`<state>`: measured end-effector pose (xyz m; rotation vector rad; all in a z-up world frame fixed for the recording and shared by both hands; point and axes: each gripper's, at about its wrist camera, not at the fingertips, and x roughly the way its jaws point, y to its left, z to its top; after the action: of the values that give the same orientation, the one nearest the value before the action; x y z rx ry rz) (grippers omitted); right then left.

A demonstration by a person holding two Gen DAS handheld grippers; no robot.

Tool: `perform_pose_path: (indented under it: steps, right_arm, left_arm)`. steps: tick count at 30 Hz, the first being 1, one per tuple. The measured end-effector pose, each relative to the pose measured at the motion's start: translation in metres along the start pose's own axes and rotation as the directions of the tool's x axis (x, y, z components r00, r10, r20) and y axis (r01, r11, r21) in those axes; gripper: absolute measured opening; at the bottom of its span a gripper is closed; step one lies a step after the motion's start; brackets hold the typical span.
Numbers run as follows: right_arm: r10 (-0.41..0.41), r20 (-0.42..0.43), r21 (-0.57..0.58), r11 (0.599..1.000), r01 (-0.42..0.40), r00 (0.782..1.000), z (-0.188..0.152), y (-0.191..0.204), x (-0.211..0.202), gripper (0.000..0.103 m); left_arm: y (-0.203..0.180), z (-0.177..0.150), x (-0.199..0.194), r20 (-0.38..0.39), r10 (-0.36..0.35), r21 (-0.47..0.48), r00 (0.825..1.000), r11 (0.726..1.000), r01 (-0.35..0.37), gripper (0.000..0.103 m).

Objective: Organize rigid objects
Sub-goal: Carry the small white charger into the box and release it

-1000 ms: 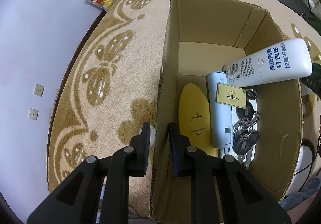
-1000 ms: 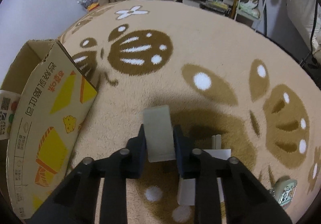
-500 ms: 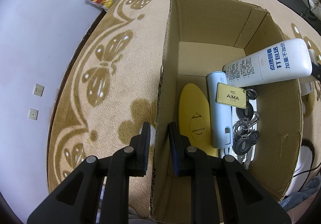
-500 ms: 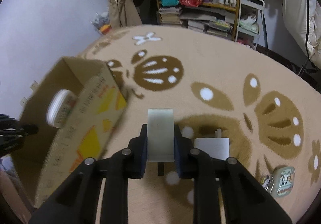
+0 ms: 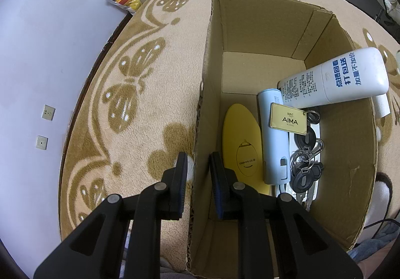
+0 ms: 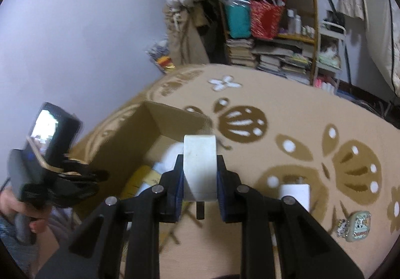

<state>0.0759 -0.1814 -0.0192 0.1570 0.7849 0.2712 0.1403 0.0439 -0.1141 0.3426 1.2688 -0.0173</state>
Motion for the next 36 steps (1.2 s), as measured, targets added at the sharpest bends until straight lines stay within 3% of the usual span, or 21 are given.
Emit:
perform_pose_path:
  steps: [7,13,32,36]
  right_arm:
    - [0.071,0.010,-0.060,0.996,-0.070,0.997,0.000,0.035,-0.004,0.024]
    - [0.118,-0.035,-0.064,0.991,-0.120,0.992,-0.014,0.049,0.011,0.024]
    - [0.107,-0.121,-0.060,0.992,-0.115,0.987,-0.037,0.059,0.041,0.024]
    - [0.094,-0.102,-0.066,0.993,-0.101,0.990,-0.035,0.060,0.034,0.025]
  left_arm:
    - [0.000,0.000,0.000,0.000,0.001,0.001,1.000,1.000,-0.001,0.018]
    - [0.000,0.000,0.001,0.002,0.008,0.006,1.000,1.000,-0.008,0.018]
    - [-0.013,-0.002,0.002,0.026,0.082,0.049,0.996,0.995,-0.083,0.018]
    - [-0.017,-0.004,0.000,0.032,0.090,0.055,0.995,0.994,-0.091,0.018]
